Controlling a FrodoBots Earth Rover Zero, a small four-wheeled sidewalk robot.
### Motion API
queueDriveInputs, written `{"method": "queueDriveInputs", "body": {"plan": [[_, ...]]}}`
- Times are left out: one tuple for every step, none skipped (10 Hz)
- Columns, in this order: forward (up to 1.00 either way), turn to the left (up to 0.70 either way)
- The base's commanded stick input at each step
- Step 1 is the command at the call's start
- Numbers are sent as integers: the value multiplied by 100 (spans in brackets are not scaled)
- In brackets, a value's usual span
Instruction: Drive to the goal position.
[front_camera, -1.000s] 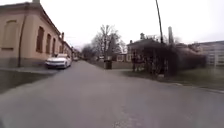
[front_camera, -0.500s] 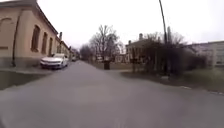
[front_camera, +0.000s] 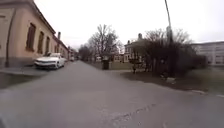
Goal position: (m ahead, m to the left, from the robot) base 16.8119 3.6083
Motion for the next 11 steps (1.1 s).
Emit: {"method": "queueDriveInputs", "body": {"plan": [[100, 0], [100, 0], [100, 0], [100, 31], [100, 40], [100, 40], [100, 40], [100, 40], [100, 19], [100, 0], [100, 0]]}}
